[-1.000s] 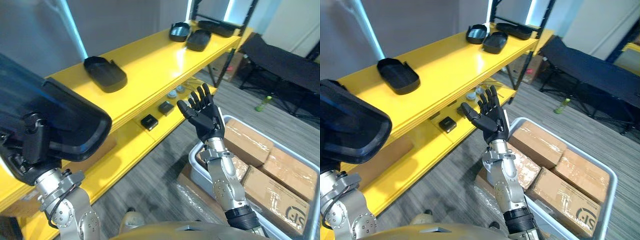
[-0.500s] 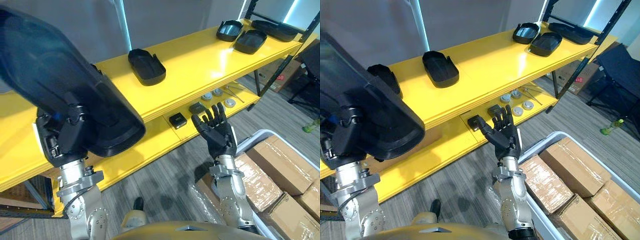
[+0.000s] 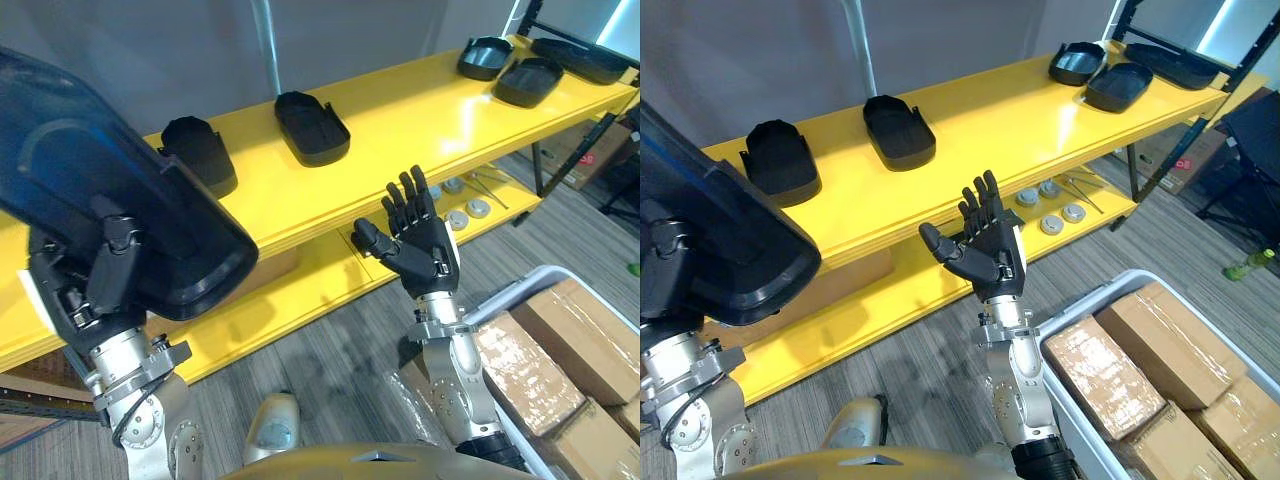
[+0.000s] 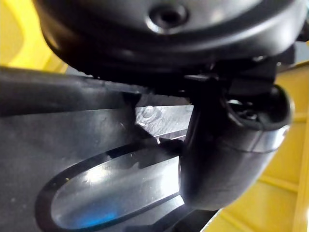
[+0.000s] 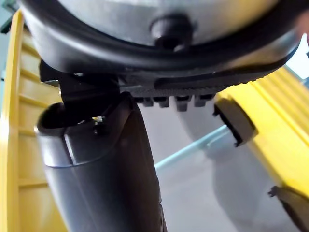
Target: Walk over and take three plastic housings, then place them on the shelf
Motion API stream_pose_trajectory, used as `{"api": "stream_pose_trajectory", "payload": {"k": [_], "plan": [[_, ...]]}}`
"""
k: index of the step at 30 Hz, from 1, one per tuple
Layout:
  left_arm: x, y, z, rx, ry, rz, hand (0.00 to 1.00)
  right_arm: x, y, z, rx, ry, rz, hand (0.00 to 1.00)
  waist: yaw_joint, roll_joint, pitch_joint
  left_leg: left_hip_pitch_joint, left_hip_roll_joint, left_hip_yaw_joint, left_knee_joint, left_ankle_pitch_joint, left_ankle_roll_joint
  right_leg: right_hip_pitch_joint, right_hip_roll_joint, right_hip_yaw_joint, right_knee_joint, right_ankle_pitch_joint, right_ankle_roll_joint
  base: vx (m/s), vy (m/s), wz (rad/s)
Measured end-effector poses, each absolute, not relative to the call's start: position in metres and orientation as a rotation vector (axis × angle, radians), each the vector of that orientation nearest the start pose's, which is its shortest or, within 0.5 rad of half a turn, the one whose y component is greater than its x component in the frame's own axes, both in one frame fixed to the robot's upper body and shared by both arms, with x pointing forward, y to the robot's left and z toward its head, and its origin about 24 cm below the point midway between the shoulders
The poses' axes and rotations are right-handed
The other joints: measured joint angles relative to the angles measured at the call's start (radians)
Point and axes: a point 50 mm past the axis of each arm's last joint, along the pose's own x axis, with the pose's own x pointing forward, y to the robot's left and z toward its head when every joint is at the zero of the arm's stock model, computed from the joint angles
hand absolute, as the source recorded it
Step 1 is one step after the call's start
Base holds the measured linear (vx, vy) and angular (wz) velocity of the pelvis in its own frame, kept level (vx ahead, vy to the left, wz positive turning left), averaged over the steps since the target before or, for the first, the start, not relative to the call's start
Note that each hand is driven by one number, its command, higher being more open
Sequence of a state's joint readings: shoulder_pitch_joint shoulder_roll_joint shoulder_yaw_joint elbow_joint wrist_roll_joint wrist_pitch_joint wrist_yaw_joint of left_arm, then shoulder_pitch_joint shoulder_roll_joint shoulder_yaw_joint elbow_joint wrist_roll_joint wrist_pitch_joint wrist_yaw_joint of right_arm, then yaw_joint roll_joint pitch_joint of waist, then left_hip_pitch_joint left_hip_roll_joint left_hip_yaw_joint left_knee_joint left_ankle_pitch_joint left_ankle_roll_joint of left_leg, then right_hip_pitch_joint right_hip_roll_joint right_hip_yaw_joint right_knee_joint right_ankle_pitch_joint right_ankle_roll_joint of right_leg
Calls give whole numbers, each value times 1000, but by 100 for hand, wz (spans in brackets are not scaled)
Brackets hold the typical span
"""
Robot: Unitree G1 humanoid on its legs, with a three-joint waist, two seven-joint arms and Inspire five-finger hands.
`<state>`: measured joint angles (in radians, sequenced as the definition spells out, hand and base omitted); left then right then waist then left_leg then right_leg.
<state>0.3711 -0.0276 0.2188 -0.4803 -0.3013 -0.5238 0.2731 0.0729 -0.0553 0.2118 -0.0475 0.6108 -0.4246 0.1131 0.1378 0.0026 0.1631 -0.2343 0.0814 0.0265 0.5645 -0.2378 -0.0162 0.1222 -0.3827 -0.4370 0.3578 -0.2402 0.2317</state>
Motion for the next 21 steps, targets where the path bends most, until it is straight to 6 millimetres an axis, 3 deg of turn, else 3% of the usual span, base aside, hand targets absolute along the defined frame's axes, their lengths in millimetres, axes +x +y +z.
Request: {"api": "stream_pose_trajectory", "payload": {"k": [1,2,3,4,5,7,9,11,12,13,14,17,19,21], "plan": [[143,234,121,-200,-673,611,0,230,-130,71,583,-375,144,100,-1,-10,-10,3,-18,4,2,-20,-2,16,-11,-3,16,2,-3,245,256,63],[145,235,125,-166,-700,637,0,231,-134,78,585,-434,123,100,-5,-19,-15,6,-56,-15,34,-54,-6,-63,-68,54,219,31,-98,216,241,68],[144,236,127,-147,-705,653,0,231,-134,81,586,-452,124,100,-7,-20,-16,19,-76,-30,30,-60,5,-127,-89,110,350,103,-178,193,267,69],[144,237,127,-135,-708,657,0,232,-133,82,584,-458,125,100,-10,-21,-16,34,-84,-38,17,-61,12,-165,-95,152,414,158,-196,160,206,59],[145,238,130,-99,-718,658,0,234,-130,85,579,-472,140,100,-16,-20,-16,64,-90,-67,-12,-63,31,-227,-76,223,548,166,-178,206,132,53],[148,239,135,-88,-739,661,0,240,-127,96,508,-516,206,100,-24,-20,-15,118,-93,-111,-61,-50,27,-271,-6,226,628,75,-186,358,36,65],[151,243,138,-74,-759,660,0,249,-125,115,370,-598,312,100,-34,-14,-14,196,-87,-152,-136,-39,21,-285,85,216,496,2,-192,366,-32,68],[159,242,144,-78,-791,635,0,254,-133,135,293,-676,377,100,-46,-8,-15,224,-72,-210,-169,-36,6,-306,206,307,259,-3,-186,324,-130,86],[161,242,146,-79,-801,627,0,254,-137,140,275,-701,383,100,-53,-11,-17,220,-72,-231,-169,-38,-2,-307,234,341,187,10,-173,272,-178,98],[164,241,147,-76,-807,613,0,255,-143,147,252,-733,379,100,-64,-22,-23,212,-83,-263,-165,-45,-15,-308,250,370,79,53,-156,287,-228,124],[169,240,143,-80,-791,599,0,255,-156,156,225,-768,356,100,-65,-33,-36,216,-99,-307,-154,-70,-48,-302,239,349,36,126,-150,289,-226,112],[165,241,130,-126,-723,603,0,255,-175,160,248,-789,321,100,-48,42,-54,213,-28,-290,-153,-72,-64,-232,297,287,-46,125,-173,300,-193,56],[164,241,129,-140,-719,600,0,256,-180,160,263,-790,298,100,-42,45,-54,221,-15,-265,-157,-54,-90,-214,304,275,-52,118,-185,162,-127,15],[165,239,129,-135,-716,573,0,256,-184,160,277,-784,291,100,-43,48,-56,244,-8,-220,-170,-26,-93,-163,302,261,-90,115,-190,137,-83,17]]}}
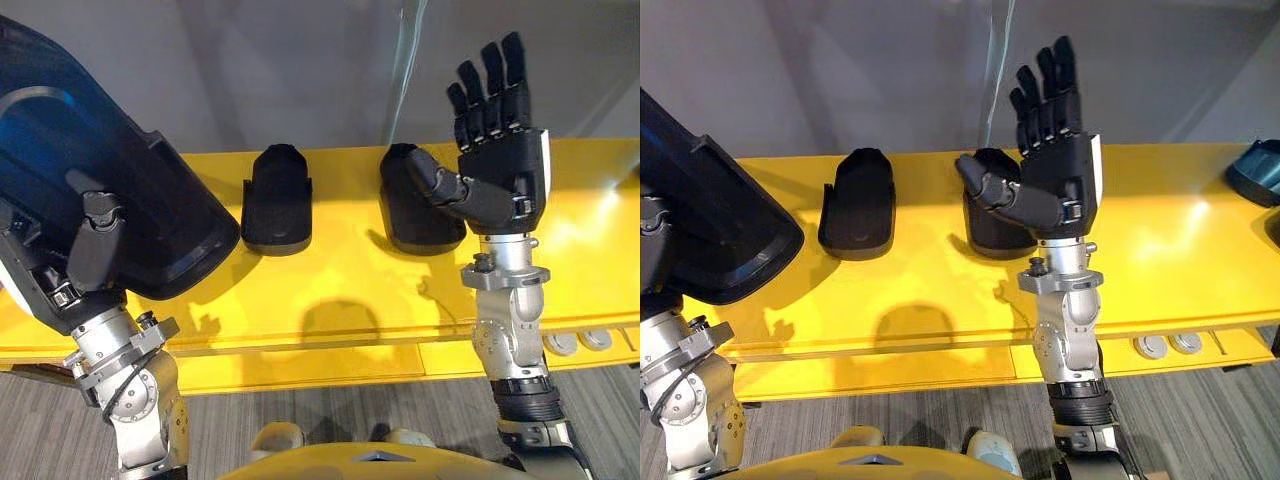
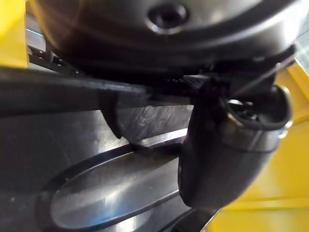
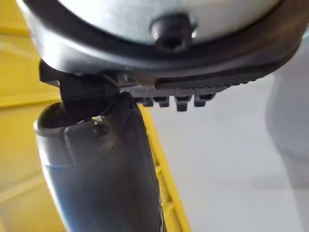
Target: Walk over and take three plastic housings, then place them on the shelf
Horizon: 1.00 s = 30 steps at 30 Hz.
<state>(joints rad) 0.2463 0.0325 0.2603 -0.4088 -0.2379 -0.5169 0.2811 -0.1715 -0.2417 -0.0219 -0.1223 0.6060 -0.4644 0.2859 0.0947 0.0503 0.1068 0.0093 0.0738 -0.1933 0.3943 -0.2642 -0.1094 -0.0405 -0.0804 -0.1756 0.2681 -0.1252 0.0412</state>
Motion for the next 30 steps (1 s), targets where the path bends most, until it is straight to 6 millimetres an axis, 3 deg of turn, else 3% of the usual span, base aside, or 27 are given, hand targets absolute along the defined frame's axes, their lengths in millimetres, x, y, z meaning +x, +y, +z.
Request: {"api": "stream_pose_trajectory", "payload": {"k": [4,7,9,10,12,13,15,16,17,18,19,20,22,23,24,26,28,30], "plan": [[169,233,131,-149,-727,497,0,249,-185,164,271,-812,295,100,-24,6,-7,-2,2,79,-68,42,9,21,-30,-52,-45,2,4,60,5,43],[173,224,129,-175,-714,462,0,245,-187,160,274,-792,289,100,-33,2,-8,-13,-35,141,-100,103,6,49,-88,-115,-77,11,18,1,63,70],[174,221,128,-163,-699,461,0,246,-188,157,283,-767,290,100,-48,-19,-2,-67,-74,156,-13,126,-1,79,-149,-154,-87,15,24,-8,120,66],[174,221,128,-139,-694,448,0,245,-190,155,334,-766,281,100,-49,-21,0,-103,-32,208,46,110,36,85,-175,-173,-72,15,25,-15,123,51],[173,220,127,-105,-686,441,0,245,-191,152,440,-765,271,100,-46,-20,0,-142,53,226,96,113,33,75,-213,-173,-36,15,25,-30,243,14],[170,220,123,-86,-664,438,0,248,-187,143,546,-736,266,100,-42,-15,-4,-139,100,185,100,159,35,40,-267,-131,18,14,28,-44,361,-28],[167,221,120,-63,-641,440,0,247,-181,137,561,-712,276,100,-45,2,-15,-134,114,156,91,212,23,6,-287,-89,40,15,59,-55,420,-44],[165,220,117,-40,-623,431,0,245,-176,132,571,-693,290,100,-51,20,-20,-110,110,160,70,188,-31,-13,-310,-56,44,17,136,-71,535,-39],[167,217,114,-49,-607,402,0,243,-175,127,580,-671,283,100,-61,37,-19,-84,110,190,54,93,-73,-10,-318,-41,36,34,168,-106,712,-23],[169,215,111,-82,-596,345,0,242,-172,118,605,-639,262,100,-78,47,-18,-49,106,241,20,-4,-91,4,-333,-32,8,70,201,-97,522,-10],[171,214,111,-87,-593,316,0,242,-169,112,632,-622,245,100,-74,27,-4,-32,95,259,13,-26,-85,10,-347,-11,-9,93,206,-221,687,-46],[174,216,104,-62,-541,276,0,243,-156,98,702,-557,213,100,-59,-7,18,-27,74,302,29,-32,-63,9,-356,15,-63,199,175,-228,522,-57],[177,221,97,-28,-482,263,0,241,-141,92,747,-522,234,100,-62,-16,20,-38,81,321,26,-31,-31,6,-334,-2,-90,268,164,-224,387,-33],[178,225,93,-22,-446,259,0,240,-131,93,755,-511,273,100,-72,-22,18,-40,85,326,-1,-14,-11,3,-298,-28,-39,208,136,-138,200,-3],[179,227,91,-42,-433,259,0,238,-124,97,725,-517,309,100,-74,-22,17,-39,81,325,-37,11,-1,3,-256,-41,7,140,138,-74,111,3],[185,224,94,-78,-452,242,0,237,-120,103,680,-531,335,100,-73,-27,13,-46,56,321,-100,63,8,5,-214,-57,11,67,117,-57,105,13],[193,222,101,-95,-479,229,0,237,-122,102,679,-525,326,100,-73,-36,7,-62,32,320,-135,102,10,11,-216,-93,-44,59,104,-41,36,19],[198,219,106,-69,-487,232,0,235,-126,98,665,-507,306,100,-75,-22,10,-76,25,315,-142,119,8,24,-209,-99,-102,76,132,-52,-26,8]]}}
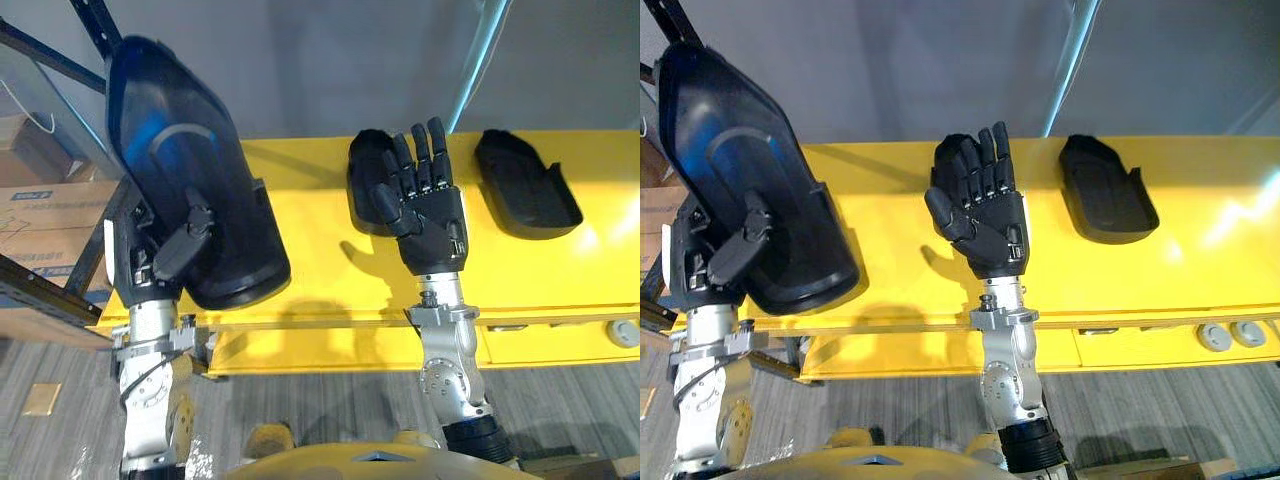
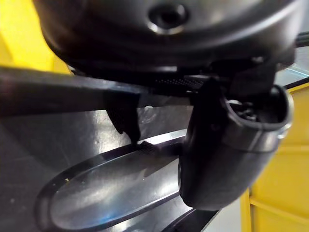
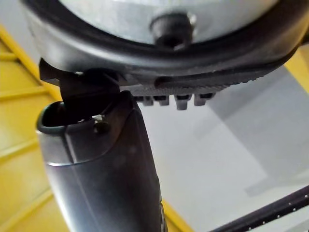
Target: Walk over and take three plastic housings, then place them on the shelf
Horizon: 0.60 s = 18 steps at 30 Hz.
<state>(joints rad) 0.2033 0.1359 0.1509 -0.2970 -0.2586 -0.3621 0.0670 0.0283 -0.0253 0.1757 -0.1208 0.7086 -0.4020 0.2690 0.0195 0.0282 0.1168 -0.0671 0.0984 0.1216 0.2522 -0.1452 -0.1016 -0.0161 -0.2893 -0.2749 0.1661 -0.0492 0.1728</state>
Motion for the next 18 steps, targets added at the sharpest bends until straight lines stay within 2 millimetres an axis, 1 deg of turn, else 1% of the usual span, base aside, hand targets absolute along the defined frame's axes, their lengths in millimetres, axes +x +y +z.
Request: {"api": "stream_pose_trajectory", "payload": {"k": [1,2,3,5,6,8,10,11,13,14,15,18], "plan": [[199,217,107,-71,-480,224,0,234,-132,96,612,-493,294,100,-7,16,-4,-1,5,-5,-18,13,-6,3,11,-4,-24,14,3,-52,-70,3],[199,214,108,-71,-481,220,0,235,-140,96,555,-492,285,100,-12,28,-8,-1,13,-5,-41,29,-11,0,20,-10,-38,24,-7,-52,-74,3],[199,214,109,-53,-484,222,0,235,-144,97,527,-492,279,100,-15,32,-10,0,16,-5,-55,38,-12,-1,26,-11,-48,29,-9,-44,-69,-1],[199,215,110,-15,-485,241,0,237,-160,99,460,-495,266,100,-23,41,-13,9,30,9,-105,68,-20,-13,48,6,-75,46,-23,-47,-73,-20],[199,217,110,-8,-480,251,0,237,-169,101,434,-496,252,100,-25,42,-13,12,36,19,-123,79,-24,-19,59,12,-91,61,-23,-43,-72,-25],[202,224,106,19,-440,271,0,237,-179,102,412,-490,230,100,-33,43,-13,28,37,26,-154,97,-25,-18,66,18,-104,70,-26,-20,-48,-15],[210,233,99,56,-392,280,0,237,-183,102,404,-483,230,100,-41,46,-14,44,36,32,-176,108,-25,-17,66,22,-101,70,-26,-6,-15,-7],[221,244,91,114,-339,294,0,236,-184,102,406,-482,236,100,-50,49,-13,47,34,32,-187,116,-25,-20,66,25,-99,71,-25,-27,-11,-3],[234,254,85,177,-282,311,0,233,-184,104,402,-490,241,100,-50,50,-13,42,33,34,-194,122,-24,-32,65,30,-94,72,-26,-48,-3,-3],[243,263,78,202,-235,329,0,233,-181,106,398,-495,258,100,-53,51,-12,40,32,39,-204,130,-23,-44,65,34,-90,72,-26,-47,-2,-9],[251,271,72,211,-195,350,0,233,-179,106,392,-490,284,100,-54,53,-11,38,32,43,-208,134,-22,-55,65,39,-81,71,-28,-29,-2,-9],[264,283,67,169,-156,400,0,233,-172,104,372,-462,362,100,-54,64,-5,39,32,55,-208,135,-21,-69,65,59,-70,70,-29,-20,0,-11]]}}
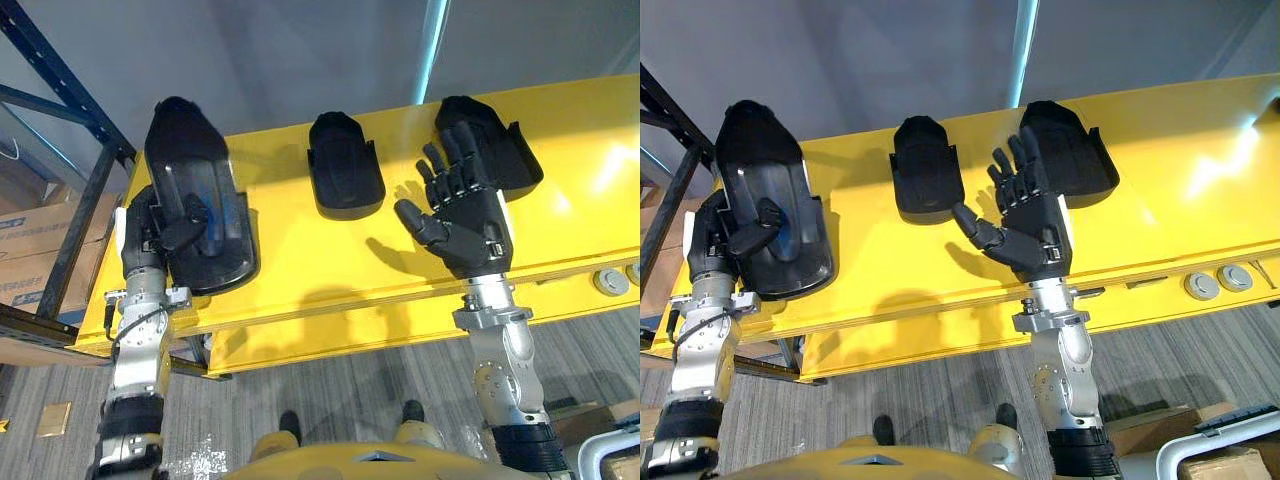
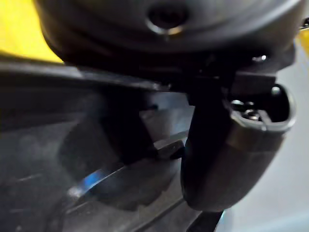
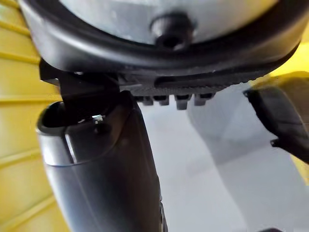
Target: Walk over and take three plastic housings, then place them on the shelf
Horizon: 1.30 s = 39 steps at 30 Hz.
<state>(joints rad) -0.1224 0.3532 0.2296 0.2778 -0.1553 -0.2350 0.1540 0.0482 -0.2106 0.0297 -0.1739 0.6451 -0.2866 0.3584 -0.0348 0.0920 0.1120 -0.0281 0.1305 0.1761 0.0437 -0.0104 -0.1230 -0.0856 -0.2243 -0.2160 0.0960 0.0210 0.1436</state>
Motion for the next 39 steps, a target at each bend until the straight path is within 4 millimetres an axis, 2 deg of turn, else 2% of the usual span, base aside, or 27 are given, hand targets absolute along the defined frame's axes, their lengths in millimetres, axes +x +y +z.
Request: {"api": "stream_pose_trajectory", "payload": {"k": [4,7,8,14,16,21,25,32,39], "plan": [[279,299,75,174,-145,397,0,234,-163,99,352,-391,456,100,-11,21,19,-1,0,0,0,7,4,-12,-1,5,22,-8,-7,-14,-4,-2],[290,305,77,197,-112,376,0,234,-156,98,338,-358,513,100,-18,25,32,-6,1,3,0,12,4,-31,-1,14,47,-22,-14,-50,-15,-3],[293,309,77,199,-95,381,100,235,-150,99,341,-352,547,100,-22,22,35,-9,2,7,1,13,4,-41,-1,20,58,-25,-16,-63,-15,-8],[312,318,82,230,10,368,100,238,-134,111,348,-386,631,100,-35,10,77,-16,1,13,6,19,5,-57,0,43,71,-27,-14,-53,-1,-4],[312,322,82,254,40,373,100,237,-129,114,349,-391,656,100,-38,6,88,-18,1,17,6,20,3,-67,0,51,79,-26,-16,-27,2,-6],[321,325,97,286,42,386,100,239,-121,124,361,-408,708,100,-41,5,126,-22,3,21,8,20,3,-79,1,57,94,-26,-15,-4,-2,-2],[326,324,105,285,29,394,100,238,-121,125,365,-404,706,100,-41,5,135,-35,3,19,14,20,3,-89,1,57,96,-25,-14,0,0,0],[327,324,106,334,31,404,100,238,-120,125,379,-402,702,100,-49,0,145,-19,4,19,16,20,2,-70,2,58,94,-25,-14,0,0,0],[334,323,116,491,92,301,100,237,-116,124,398,-413,707,100,-46,-7,144,33,4,20,-5,20,2,-7,7,53,50,-15,-3,0,0,0]]}}
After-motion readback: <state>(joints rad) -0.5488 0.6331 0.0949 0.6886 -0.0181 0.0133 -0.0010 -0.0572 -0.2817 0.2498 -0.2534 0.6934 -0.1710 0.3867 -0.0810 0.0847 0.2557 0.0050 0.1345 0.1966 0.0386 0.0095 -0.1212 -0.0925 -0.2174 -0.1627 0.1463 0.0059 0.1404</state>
